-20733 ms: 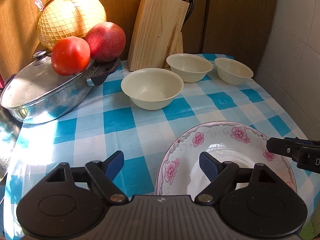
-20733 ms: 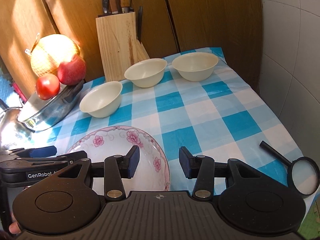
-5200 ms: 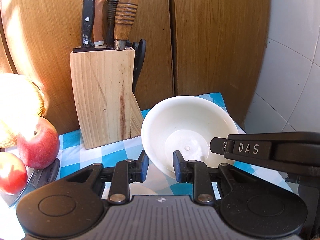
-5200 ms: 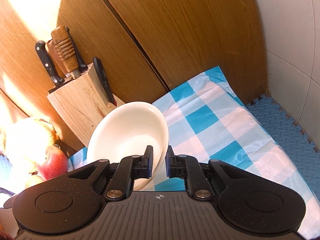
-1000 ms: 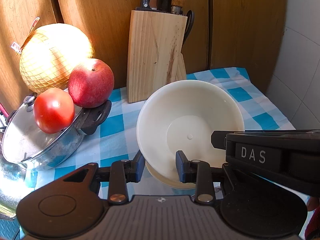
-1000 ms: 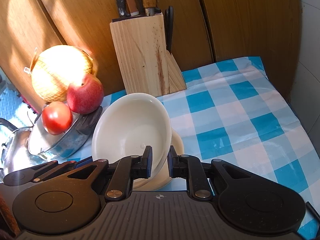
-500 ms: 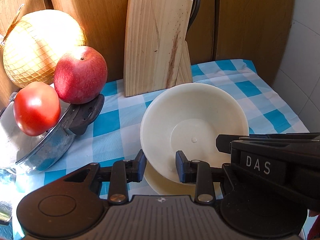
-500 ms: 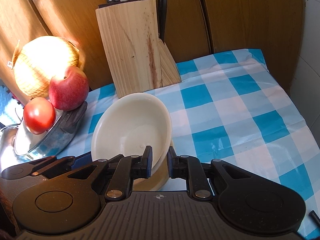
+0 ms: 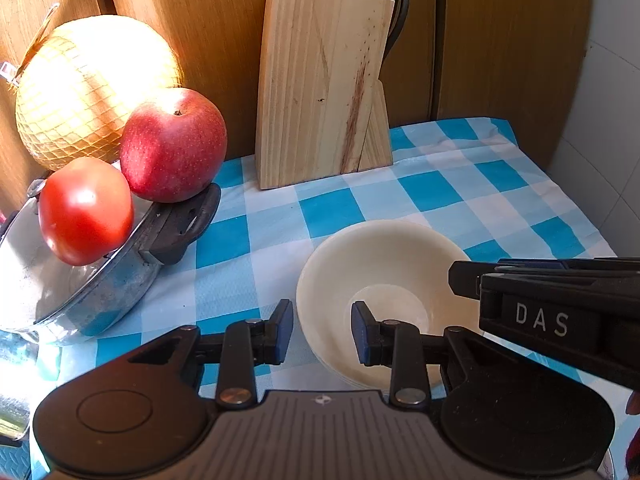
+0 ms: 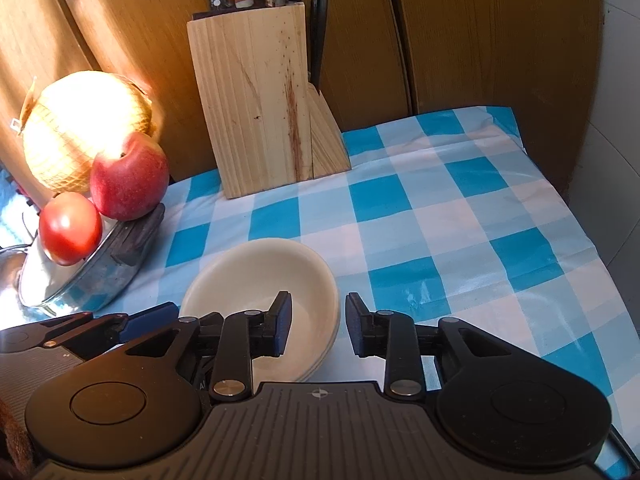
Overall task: Organize plates and bowls
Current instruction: 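Lower the cream bowl into the bowl stack and open the right gripper, then move the right gripper to the rim of the stacked cream bowls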
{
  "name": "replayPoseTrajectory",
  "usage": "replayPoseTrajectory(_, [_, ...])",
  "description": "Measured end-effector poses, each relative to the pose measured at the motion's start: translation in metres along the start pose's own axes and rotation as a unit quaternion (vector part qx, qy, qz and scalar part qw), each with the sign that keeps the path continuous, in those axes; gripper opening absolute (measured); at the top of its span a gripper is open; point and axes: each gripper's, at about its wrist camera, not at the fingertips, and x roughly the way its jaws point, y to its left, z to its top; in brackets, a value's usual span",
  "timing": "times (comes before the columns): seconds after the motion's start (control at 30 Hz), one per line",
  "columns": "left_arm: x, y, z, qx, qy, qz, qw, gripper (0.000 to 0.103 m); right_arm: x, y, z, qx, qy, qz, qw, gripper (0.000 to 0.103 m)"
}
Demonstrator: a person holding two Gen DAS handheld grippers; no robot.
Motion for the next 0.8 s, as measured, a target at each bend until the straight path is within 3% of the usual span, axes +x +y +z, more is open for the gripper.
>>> replayPoseTrajectory(0.33, [-0.001, 0.000, -0.002, 0.001, 0.006, -0.008, 1.0000, 0.028, 0.000, -0.010, -0.001, 0.023, 0.002, 0.016, 1.000, 0.048])
replayPoseTrajectory(0.8, [0.014, 0.000, -0.005, -0.003, 0.028, -0.016, 0.9995, 0.033, 0.013, -0.010, -0.002, 0.042, 0.025, 0.030, 0.998, 0.050])
